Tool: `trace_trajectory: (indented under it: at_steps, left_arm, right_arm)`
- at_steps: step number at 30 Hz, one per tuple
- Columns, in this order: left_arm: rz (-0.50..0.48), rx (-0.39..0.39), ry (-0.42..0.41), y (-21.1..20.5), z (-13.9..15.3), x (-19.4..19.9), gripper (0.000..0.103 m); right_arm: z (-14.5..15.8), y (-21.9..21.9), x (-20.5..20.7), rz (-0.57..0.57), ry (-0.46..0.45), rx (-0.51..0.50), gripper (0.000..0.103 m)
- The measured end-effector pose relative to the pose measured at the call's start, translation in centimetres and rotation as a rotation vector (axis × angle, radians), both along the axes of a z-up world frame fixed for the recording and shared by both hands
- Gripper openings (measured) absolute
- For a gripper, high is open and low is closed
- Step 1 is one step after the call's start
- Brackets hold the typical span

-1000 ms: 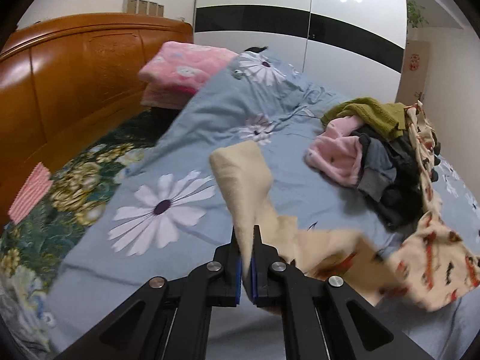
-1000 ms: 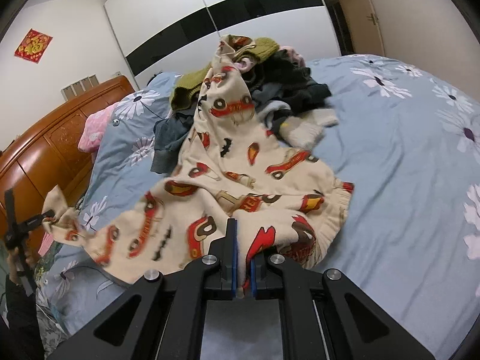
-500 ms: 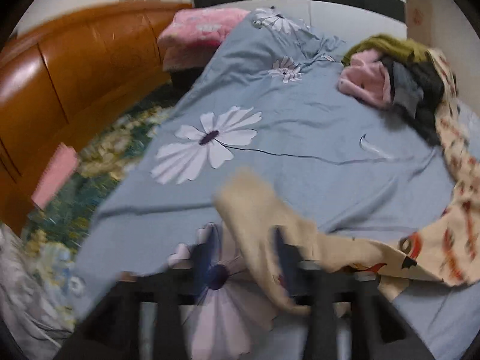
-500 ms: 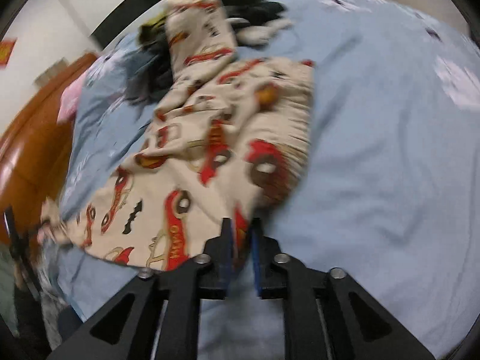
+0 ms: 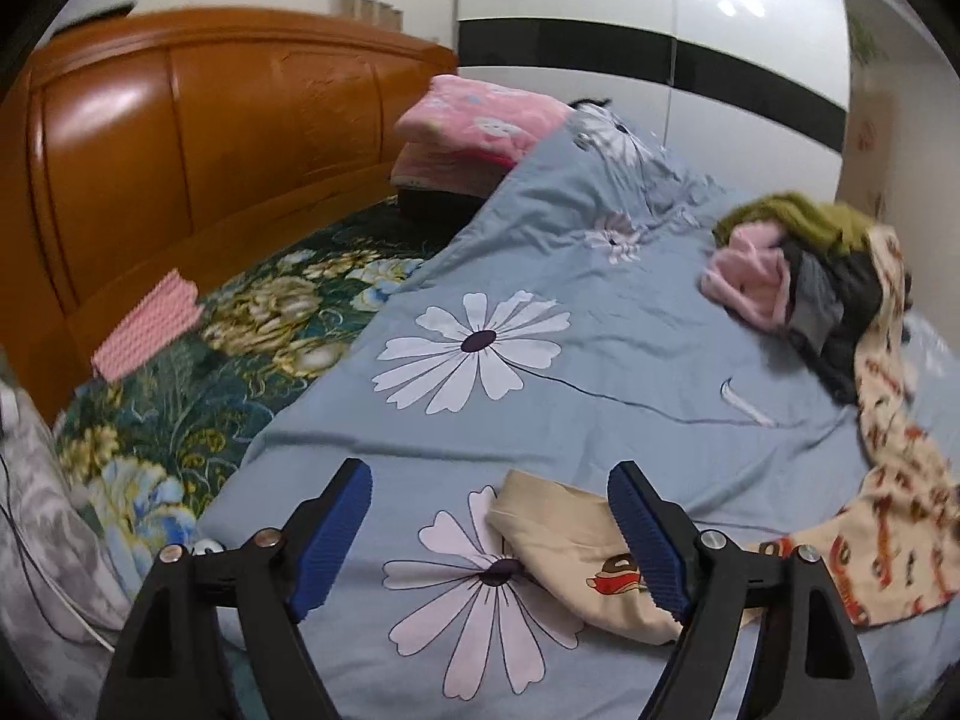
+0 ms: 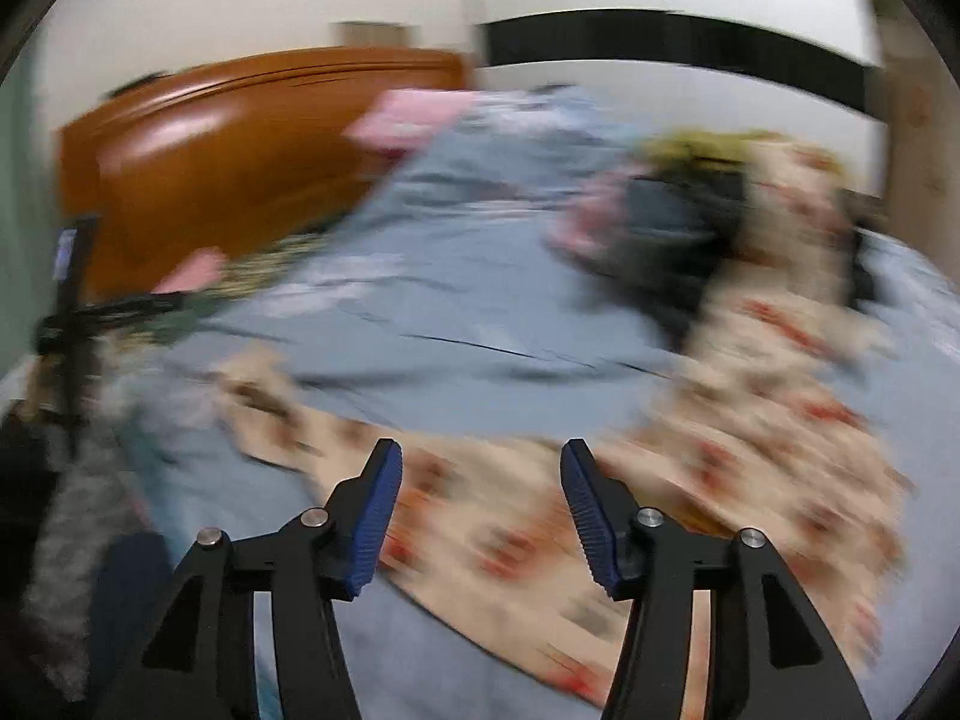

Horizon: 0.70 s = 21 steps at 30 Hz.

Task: Fold clothes
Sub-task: 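Release the pants leg with the left gripper and open the right gripper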

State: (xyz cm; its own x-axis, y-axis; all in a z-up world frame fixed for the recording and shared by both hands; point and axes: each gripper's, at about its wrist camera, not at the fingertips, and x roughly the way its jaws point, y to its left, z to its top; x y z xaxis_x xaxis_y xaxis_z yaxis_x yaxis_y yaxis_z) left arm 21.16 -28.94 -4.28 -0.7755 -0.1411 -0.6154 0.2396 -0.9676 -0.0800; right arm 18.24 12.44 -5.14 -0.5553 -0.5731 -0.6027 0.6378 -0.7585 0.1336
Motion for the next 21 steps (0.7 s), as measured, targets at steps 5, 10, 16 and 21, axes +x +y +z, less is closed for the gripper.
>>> trace_trajectory:
  at_steps: [5, 10, 16, 21]
  left_arm:
    - [0.039, 0.025, 0.011, -1.8, -0.3, 0.7, 0.085]
    - [0.064, 0.044, 0.016, -3.2, -0.6, 1.1, 0.085]
    - [0.059, 0.061, 0.028, -3.7, -0.5, 0.9, 0.085]
    - [0.039, 0.065, 0.022, -2.8, -0.7, 0.3, 0.085]
  right_arm:
    - [-2.9, -10.9, -5.6, 0.243, -0.208, -0.045, 0.057]
    - [-6.1, -16.6, -7.9, 0.337, -0.296, 0.041, 0.057]
    - [-9.2, -21.5, -9.0, 0.453, -0.393, 0.082, 0.037]
    - [-9.7, -21.8, -8.6, 0.467, -0.41, 0.064, 0.007]
